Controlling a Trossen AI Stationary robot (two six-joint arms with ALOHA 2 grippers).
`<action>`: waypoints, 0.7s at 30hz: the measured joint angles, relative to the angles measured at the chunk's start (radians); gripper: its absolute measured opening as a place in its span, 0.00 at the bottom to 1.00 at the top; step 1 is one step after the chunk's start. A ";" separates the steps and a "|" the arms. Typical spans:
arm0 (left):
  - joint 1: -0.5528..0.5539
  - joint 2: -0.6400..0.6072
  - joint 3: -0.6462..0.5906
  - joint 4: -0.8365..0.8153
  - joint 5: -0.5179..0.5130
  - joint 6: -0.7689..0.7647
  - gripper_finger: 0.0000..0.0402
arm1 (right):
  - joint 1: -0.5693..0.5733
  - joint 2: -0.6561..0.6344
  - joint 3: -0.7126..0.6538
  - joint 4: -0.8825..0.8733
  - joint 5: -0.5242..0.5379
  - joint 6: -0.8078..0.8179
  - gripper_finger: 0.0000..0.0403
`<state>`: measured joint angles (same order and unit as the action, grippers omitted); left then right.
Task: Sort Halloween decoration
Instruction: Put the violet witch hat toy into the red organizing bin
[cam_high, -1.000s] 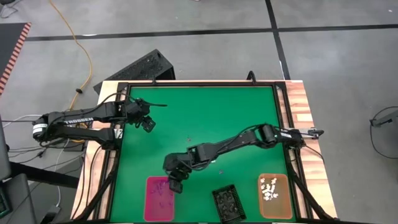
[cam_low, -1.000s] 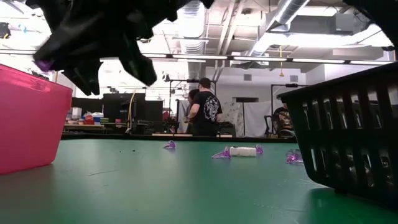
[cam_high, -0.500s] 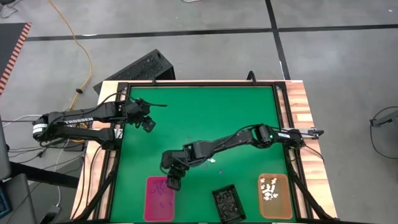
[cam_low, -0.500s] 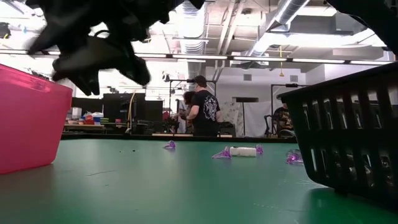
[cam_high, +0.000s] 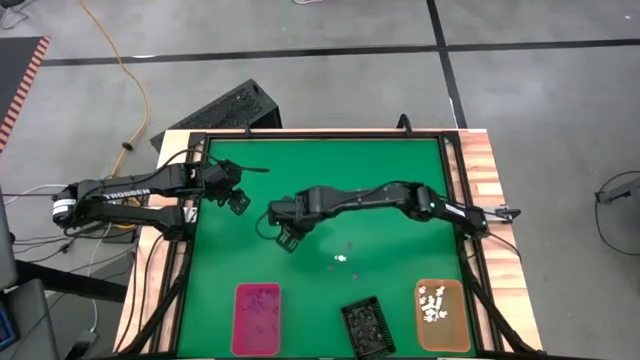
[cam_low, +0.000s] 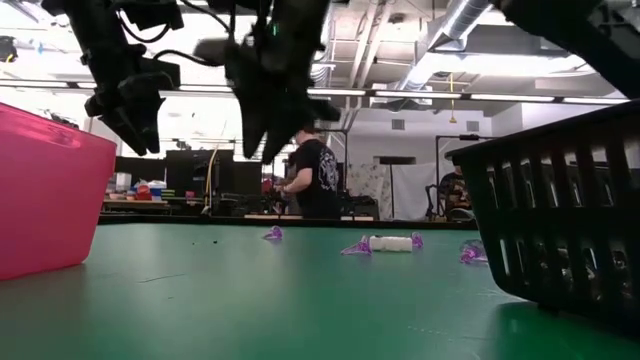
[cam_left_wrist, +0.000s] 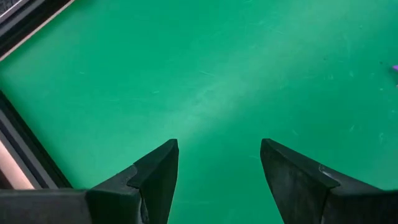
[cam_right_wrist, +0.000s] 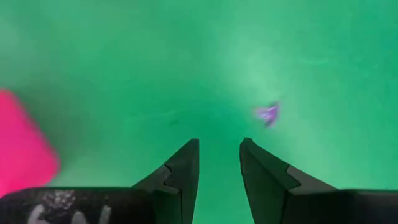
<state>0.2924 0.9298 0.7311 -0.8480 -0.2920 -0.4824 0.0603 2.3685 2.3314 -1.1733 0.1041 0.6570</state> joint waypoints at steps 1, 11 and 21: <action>0.000 0.000 0.000 -0.001 0.000 0.000 0.54 | -0.011 0.005 -0.001 -0.023 0.000 -0.019 0.35; 0.000 -0.001 0.000 0.000 -0.001 0.003 0.54 | -0.094 0.083 -0.003 -0.042 -0.053 -0.100 0.34; 0.001 0.000 0.000 0.000 -0.009 0.004 0.54 | -0.099 0.142 -0.003 -0.033 -0.090 -0.150 0.34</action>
<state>0.2932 0.9298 0.7311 -0.8481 -0.3011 -0.4788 -0.0383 2.5109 2.3282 -1.2063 0.0146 0.5066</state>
